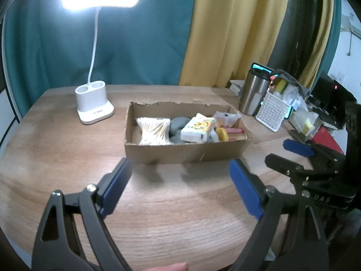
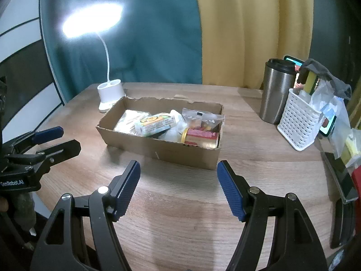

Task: Organize objects

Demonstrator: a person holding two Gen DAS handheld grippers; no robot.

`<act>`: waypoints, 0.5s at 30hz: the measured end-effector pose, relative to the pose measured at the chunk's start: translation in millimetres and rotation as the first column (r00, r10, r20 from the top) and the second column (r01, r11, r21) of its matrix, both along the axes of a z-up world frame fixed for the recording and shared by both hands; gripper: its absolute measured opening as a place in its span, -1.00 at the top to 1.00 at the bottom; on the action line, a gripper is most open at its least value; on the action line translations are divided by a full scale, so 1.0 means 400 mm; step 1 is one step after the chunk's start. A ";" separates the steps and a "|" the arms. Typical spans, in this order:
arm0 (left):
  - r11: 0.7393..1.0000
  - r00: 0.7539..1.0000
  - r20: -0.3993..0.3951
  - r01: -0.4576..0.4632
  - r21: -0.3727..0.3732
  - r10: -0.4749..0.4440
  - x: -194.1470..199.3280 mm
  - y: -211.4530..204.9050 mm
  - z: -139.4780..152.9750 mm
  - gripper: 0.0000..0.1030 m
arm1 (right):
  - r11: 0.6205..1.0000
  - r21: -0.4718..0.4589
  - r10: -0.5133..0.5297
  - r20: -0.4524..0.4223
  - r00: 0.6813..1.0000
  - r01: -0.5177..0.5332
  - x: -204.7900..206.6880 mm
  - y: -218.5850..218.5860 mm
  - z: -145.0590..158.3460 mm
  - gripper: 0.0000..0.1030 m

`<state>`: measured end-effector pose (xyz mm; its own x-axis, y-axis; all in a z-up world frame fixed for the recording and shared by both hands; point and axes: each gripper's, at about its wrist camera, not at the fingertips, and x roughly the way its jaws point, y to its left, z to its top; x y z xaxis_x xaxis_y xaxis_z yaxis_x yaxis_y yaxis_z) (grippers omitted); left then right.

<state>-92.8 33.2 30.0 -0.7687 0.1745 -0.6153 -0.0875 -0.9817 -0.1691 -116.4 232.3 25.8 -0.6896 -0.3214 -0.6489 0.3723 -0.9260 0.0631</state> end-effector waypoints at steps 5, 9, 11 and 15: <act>1.000 1.000 -0.002 0.002 -0.003 -0.002 -0.003 0.003 0.005 -0.74 | 1.000 0.003 0.001 -0.006 1.000 -0.001 -0.007 -0.003 0.005 -0.43; 1.000 1.000 0.000 -0.001 -0.005 0.001 -0.005 0.003 0.008 -0.74 | 1.000 0.003 0.001 -0.007 1.000 -0.001 -0.009 -0.004 0.005 -0.43; 1.000 1.000 0.002 -0.001 -0.004 0.001 -0.006 0.003 0.008 -0.74 | 1.000 0.000 0.002 -0.006 1.000 -0.002 -0.010 -0.005 0.004 -0.43; 1.000 1.000 0.004 0.000 -0.003 0.000 -0.008 0.004 0.008 -0.74 | 1.000 0.002 0.008 -0.003 1.000 -0.007 -0.014 -0.009 0.002 -0.43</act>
<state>-95.9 34.8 33.2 -0.7661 0.1721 -0.6193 -0.0863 -0.9823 -0.1662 -122.2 228.8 26.7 -0.6888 -0.3253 -0.6479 0.3793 -0.9233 0.0603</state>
